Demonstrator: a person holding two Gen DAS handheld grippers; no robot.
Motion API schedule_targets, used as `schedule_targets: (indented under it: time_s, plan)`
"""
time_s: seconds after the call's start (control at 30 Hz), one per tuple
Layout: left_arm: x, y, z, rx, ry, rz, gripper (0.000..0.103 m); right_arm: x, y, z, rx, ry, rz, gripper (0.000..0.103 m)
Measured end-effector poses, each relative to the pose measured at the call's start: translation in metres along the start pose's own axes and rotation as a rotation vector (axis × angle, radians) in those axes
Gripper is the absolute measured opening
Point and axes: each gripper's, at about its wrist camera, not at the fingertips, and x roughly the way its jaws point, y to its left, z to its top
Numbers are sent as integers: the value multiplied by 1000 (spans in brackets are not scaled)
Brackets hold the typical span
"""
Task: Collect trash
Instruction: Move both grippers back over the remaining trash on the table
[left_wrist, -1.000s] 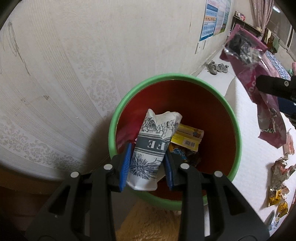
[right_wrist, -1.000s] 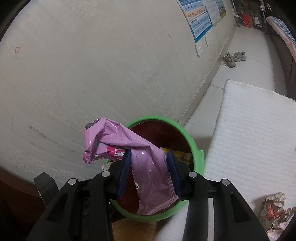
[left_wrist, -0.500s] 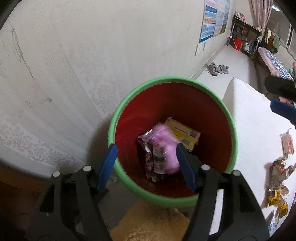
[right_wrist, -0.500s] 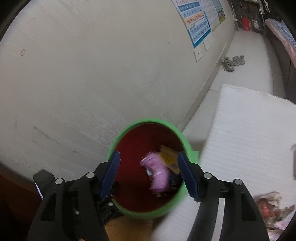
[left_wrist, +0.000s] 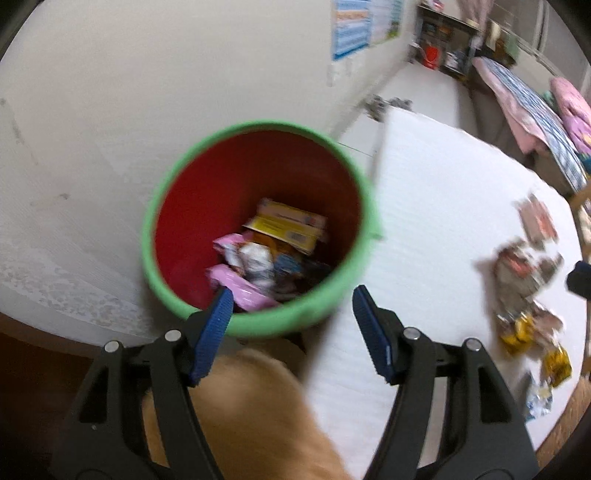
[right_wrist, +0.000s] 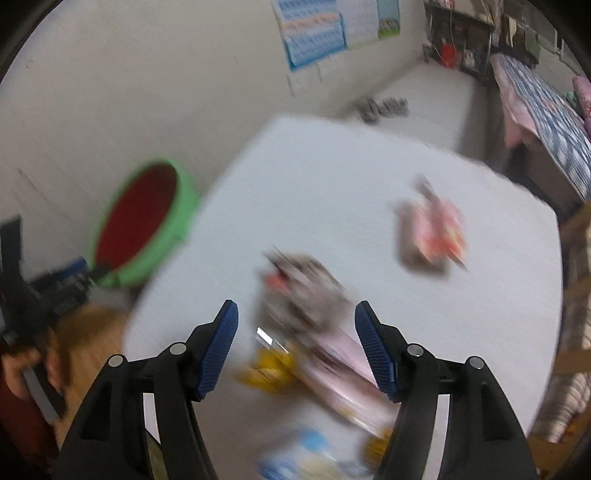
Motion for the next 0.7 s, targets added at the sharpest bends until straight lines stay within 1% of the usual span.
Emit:
schedule_targets:
  time_s: [0.1, 0.13, 0.2, 0.27, 0.3, 0.37, 0.4, 0.43, 0.57, 0.63, 0.7]
  plan:
    - [-4, -35, -7, 57, 17, -50, 66, 10, -26, -20, -21, 85, -13, 67]
    - [-4, -46, -9, 68, 24, -73, 66, 14, -30, -24, -27, 101, -12, 69]
    - [-6, -68, -11, 84, 39, -113, 67, 27, -38, -33, -42, 146, -9, 70]
    - [-8, -87, -13, 112, 44, -134, 67, 41, -41, -41, -60, 188, -1, 71]
    - [-10, -97, -13, 130, 42, -141, 67, 44, -41, -44, -69, 190, -6, 71]
    - [-13, -116, -13, 175, 33, -154, 67, 50, -41, -50, -77, 191, -4, 60]
    - [-14, -124, -14, 192, 30, -156, 67, 50, -41, -54, -67, 191, 3, 41]
    - [-14, -132, -13, 209, 28, -159, 68, 51, -42, -58, -50, 189, 14, 40]
    - [-10, -156, -3, 232, 22, -185, 70, 36, -56, -64, 63, 107, 61, 38]
    - [-5, -166, 3, 231, 26, -200, 71, 22, -66, -69, 146, 47, 68, 38]
    - [-1, -175, 7, 231, 27, -203, 73, 12, -74, -73, 199, 5, 60, 38]
